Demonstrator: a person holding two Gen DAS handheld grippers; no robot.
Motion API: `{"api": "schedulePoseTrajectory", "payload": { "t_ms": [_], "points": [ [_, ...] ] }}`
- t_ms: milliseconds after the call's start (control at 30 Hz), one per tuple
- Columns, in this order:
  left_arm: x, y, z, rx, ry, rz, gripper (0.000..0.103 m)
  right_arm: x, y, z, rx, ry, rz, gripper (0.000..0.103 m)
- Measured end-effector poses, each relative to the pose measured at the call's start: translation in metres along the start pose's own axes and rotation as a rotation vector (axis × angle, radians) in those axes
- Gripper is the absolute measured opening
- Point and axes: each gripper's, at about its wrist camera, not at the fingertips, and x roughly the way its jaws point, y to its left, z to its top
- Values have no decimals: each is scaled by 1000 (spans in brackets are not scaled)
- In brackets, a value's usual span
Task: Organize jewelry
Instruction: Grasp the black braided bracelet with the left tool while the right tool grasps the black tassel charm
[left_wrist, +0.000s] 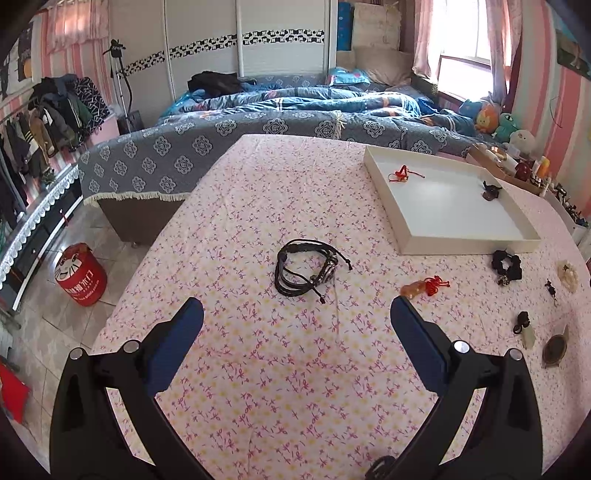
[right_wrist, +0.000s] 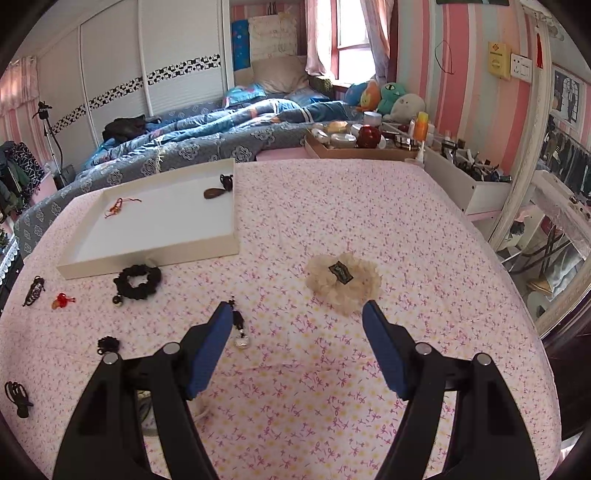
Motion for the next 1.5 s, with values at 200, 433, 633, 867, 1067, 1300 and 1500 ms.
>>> {"api": "schedulePoseTrajectory", "payload": {
  "t_ms": [200, 433, 633, 867, 1067, 1300, 1500],
  "points": [
    [14, 10, 15, -34, 31, -48, 100, 15, 4, 4, -25, 25, -18, 73],
    [29, 7, 33, 1, 36, -2, 100, 26, 6, 17, -35, 35, -18, 73],
    [51, 9, 43, -6, 59, -1, 100, 39, 5, 32, -32, 45, -15, 73],
    [86, 11, 46, 1, 104, -13, 100, 58, 14, 30, -37, 94, 6, 73],
    [102, 9, 39, 27, 125, -17, 98, 74, 22, 20, -40, 144, 37, 73],
    [112, 5, 35, 42, 137, -28, 90, 76, 41, 16, -115, 155, 44, 73],
    [119, 6, 32, 32, 150, -35, 87, 77, 46, 14, -150, 159, 37, 73]
  ]
}}
